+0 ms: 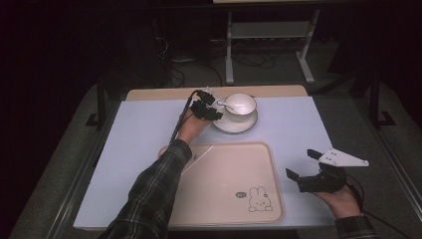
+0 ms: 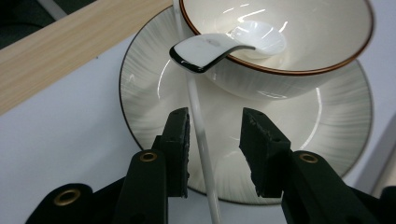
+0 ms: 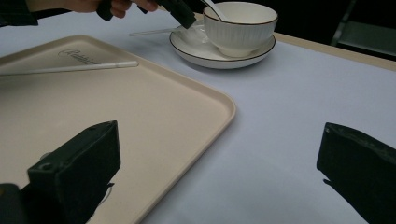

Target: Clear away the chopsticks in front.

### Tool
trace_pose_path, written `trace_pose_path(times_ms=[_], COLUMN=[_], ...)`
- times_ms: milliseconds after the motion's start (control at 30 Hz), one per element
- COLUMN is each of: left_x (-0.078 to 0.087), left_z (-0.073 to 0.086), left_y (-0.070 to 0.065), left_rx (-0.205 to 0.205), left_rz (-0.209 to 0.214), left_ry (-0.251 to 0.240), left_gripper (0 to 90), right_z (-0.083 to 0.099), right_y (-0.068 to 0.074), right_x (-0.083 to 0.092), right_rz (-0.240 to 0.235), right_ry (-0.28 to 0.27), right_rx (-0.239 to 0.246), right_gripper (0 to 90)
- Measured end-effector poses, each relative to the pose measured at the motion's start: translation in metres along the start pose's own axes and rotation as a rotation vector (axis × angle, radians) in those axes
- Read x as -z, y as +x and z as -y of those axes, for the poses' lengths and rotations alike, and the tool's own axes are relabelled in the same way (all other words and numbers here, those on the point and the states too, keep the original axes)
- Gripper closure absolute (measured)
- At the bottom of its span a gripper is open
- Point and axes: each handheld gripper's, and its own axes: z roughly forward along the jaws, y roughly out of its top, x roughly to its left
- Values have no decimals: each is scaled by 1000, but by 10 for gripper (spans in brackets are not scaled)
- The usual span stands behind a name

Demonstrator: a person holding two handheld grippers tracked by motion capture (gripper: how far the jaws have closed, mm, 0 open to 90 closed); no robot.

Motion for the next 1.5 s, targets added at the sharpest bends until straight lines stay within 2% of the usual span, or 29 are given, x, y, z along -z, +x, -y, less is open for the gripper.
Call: trace_pose_path(times_ms=[200, 267, 367, 467, 600, 733, 933, 1133, 1267, 1500], left_x=[-16, -20, -23, -23, -23, -21, -4, 25, 47, 81], left_z=[0, 2, 3, 4, 4, 3, -1, 2, 10, 32], left_y=[-1, 1, 1, 1, 1, 4, 7, 16, 19, 19], left_rx=[-5, 15, 9, 10, 30, 53, 59, 83, 88, 96], left_rz=[-34, -41, -54, -63, -80, -78, -72, -72, -68, -73], left_ry=[27, 32, 37, 33, 31, 18, 17, 7, -5, -13], left_gripper=[655, 710, 771, 813, 837, 845, 846, 846, 846, 847], right_z=[0, 0, 1, 0, 1, 0, 1, 1, 1, 0], right_y=[0, 0, -1, 0, 0, 0, -1, 0, 0, 1], right_x=[0, 0, 0, 1, 0, 0, 1, 1, 0, -1], right_rz=[-4, -3, -3, -4, -5, -5, -5, -3, -1, -2], right_ry=[0, 1, 3, 0, 3, 3, 2, 4, 8, 13], right_rx=[1, -1, 0, -1, 2, 2, 1, 3, 4, 11], right_gripper=[0, 0, 0, 0, 0, 0, 0, 0, 0, 0])
